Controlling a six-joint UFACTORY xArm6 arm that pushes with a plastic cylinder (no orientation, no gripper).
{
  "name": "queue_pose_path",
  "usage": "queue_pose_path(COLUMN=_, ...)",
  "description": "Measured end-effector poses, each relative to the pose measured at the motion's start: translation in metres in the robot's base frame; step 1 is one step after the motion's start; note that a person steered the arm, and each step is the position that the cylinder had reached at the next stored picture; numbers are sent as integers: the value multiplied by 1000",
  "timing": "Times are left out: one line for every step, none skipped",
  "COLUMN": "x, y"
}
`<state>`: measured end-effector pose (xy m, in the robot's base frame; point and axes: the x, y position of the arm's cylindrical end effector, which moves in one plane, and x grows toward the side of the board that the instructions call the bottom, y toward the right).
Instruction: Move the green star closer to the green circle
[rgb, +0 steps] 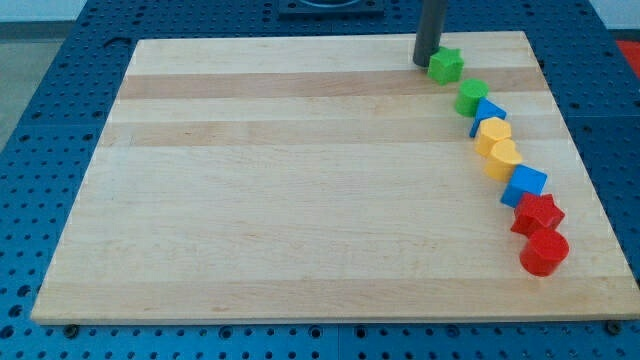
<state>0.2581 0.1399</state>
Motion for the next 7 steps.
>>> queue_pose_path(x=9, y=15)
queue_pose_path(x=10, y=31)
queue_pose_path(x=10, y=38)
queue_pose_path(x=-7, y=40)
queue_pose_path(x=-17, y=68)
queue_pose_path(x=-7, y=93)
queue_pose_path(x=-3, y=93)
